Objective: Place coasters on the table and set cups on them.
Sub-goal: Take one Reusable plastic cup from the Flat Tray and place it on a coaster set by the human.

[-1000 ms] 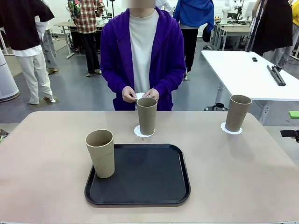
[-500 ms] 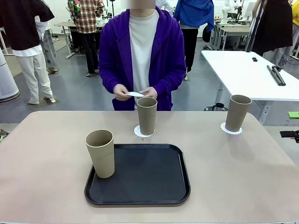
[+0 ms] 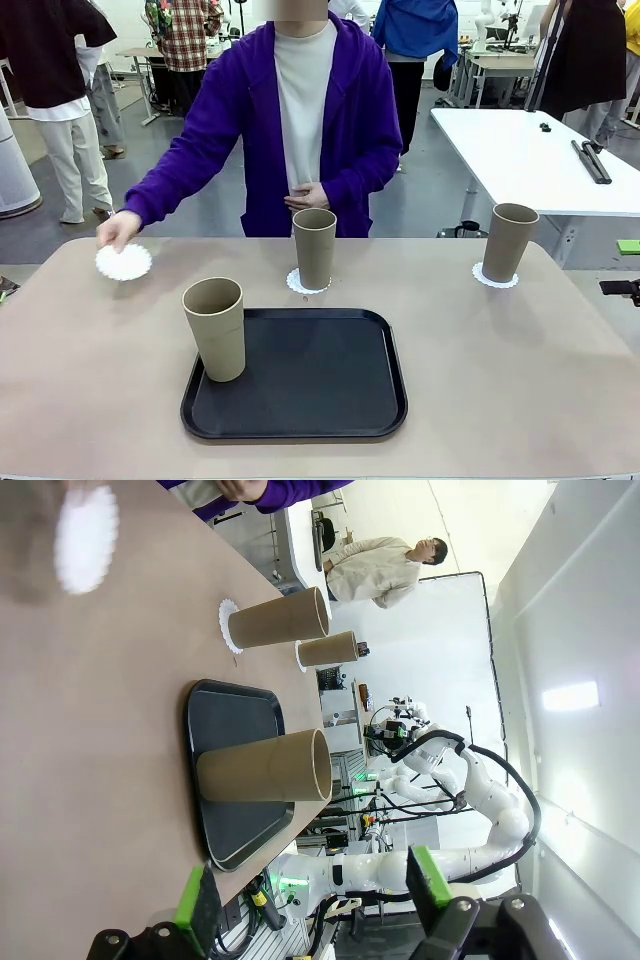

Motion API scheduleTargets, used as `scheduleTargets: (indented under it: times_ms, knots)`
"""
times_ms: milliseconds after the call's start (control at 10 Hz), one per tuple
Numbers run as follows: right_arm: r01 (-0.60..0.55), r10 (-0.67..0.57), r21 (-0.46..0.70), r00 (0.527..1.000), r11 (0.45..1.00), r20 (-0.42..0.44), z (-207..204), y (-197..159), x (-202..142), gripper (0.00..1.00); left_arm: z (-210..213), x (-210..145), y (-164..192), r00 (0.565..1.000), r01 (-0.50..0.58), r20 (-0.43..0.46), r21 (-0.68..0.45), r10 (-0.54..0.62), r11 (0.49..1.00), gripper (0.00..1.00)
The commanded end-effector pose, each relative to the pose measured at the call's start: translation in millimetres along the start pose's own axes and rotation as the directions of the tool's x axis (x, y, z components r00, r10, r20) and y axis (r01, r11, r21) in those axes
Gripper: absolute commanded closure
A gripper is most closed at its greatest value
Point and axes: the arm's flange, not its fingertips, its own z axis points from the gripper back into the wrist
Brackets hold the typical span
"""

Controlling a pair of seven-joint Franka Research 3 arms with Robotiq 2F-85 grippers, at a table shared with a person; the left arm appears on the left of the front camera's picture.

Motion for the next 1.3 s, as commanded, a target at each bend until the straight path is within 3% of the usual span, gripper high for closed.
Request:
scheduleTargets:
  times_ms: [0,1200]
  knots:
    - [-0.003,0.003,0.004,1.0,1.0,0.002,-0.2,1.5,-1.7,0.0,0.4,-0.6,-0.5,1.0,0.015,0.006,-0.014,-0.015,1.0,0.0]
    - [-0.003,0.003,0.004,1.0,1.0,0.002,-0.2,1.5,-1.7,0.0,0.4,-0.6,-0.5,1.0,0.015,0.006,-0.014,-0.015,1.0,0.0]
